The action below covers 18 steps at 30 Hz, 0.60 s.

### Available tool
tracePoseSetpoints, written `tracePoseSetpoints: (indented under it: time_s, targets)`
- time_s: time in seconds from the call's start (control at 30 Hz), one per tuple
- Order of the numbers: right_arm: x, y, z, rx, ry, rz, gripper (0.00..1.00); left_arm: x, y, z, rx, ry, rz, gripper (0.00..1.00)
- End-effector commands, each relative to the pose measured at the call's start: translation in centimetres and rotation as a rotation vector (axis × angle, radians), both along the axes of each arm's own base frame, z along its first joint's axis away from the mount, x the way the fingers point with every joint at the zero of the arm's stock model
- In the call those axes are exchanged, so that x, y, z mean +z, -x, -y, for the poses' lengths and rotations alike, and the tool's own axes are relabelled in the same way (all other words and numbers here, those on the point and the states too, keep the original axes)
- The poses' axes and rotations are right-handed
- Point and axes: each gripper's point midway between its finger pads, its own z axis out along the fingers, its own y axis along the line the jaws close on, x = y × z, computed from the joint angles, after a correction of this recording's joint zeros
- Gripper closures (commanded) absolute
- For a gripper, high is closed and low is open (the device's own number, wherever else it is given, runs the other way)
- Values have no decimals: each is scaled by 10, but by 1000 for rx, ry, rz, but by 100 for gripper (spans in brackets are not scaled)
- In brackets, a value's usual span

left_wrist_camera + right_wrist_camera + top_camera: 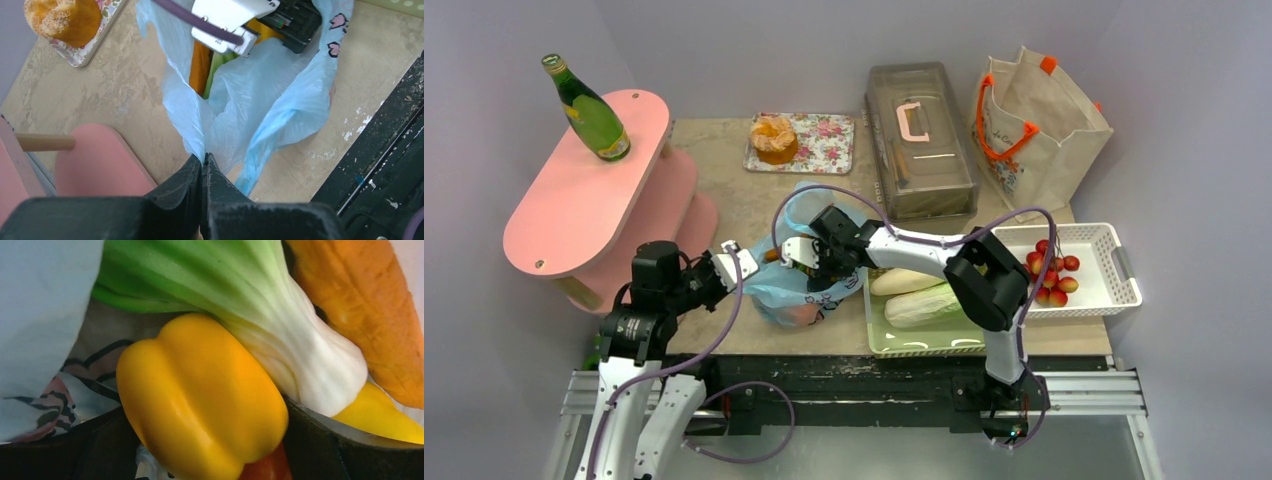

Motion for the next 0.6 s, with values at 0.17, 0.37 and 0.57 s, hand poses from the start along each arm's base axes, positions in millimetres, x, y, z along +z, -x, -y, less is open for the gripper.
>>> tracePoseSetpoints:
  time_s: [0.17,0.37,0.57]
  targets:
    - [40,-17,-31,-44,-103,26,64,-11,0,-1,-36,-35,-4,100]
    - [136,-6,-44,-4,-385,-37,92,-19,3,-4,-29,-56,-21,100]
    - [210,-9,-43,-26,-602,-213,97,-29,0,-9,-5,-75,-39,100]
